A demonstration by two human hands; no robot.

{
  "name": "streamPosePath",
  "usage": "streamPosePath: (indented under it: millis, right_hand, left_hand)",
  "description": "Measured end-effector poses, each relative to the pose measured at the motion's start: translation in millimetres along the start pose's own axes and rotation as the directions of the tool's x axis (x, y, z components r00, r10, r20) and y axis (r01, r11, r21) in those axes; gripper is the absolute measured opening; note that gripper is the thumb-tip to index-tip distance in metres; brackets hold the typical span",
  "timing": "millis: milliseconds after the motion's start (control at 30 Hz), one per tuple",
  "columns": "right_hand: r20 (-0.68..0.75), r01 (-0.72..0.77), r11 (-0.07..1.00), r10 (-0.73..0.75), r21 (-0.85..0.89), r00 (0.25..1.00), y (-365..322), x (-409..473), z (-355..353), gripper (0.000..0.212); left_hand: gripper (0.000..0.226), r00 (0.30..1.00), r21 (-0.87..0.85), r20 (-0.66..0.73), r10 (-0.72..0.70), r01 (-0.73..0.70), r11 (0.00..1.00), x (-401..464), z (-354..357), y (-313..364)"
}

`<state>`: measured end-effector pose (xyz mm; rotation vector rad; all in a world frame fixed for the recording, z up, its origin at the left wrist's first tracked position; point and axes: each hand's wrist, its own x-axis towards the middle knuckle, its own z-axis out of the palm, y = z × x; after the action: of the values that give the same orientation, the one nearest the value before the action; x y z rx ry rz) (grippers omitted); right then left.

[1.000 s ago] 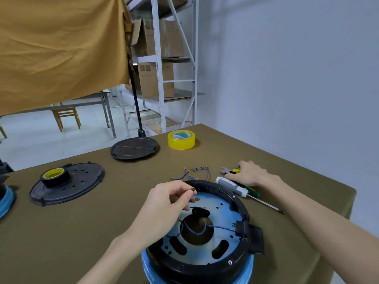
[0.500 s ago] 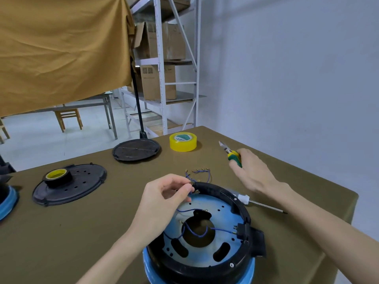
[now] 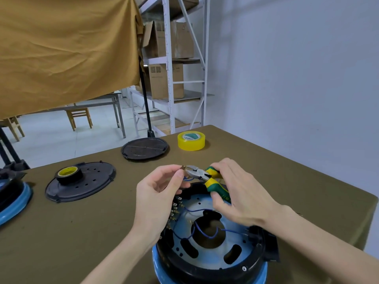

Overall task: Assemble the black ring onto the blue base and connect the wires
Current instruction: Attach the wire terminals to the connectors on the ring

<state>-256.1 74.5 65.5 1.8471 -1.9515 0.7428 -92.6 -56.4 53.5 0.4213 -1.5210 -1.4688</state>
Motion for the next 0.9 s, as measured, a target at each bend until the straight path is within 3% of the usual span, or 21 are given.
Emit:
streamPosePath:
  millis: [900]
  right_hand:
    - [-0.098,0.018,0.979,-0.038,-0.202,0.995,-3.3,1.1,5.1,0.051]
  left_hand:
    - [0.019,0.988,0.16,0.037,0.147,-0.151,0.976,2.0,-12.9,-7.8]
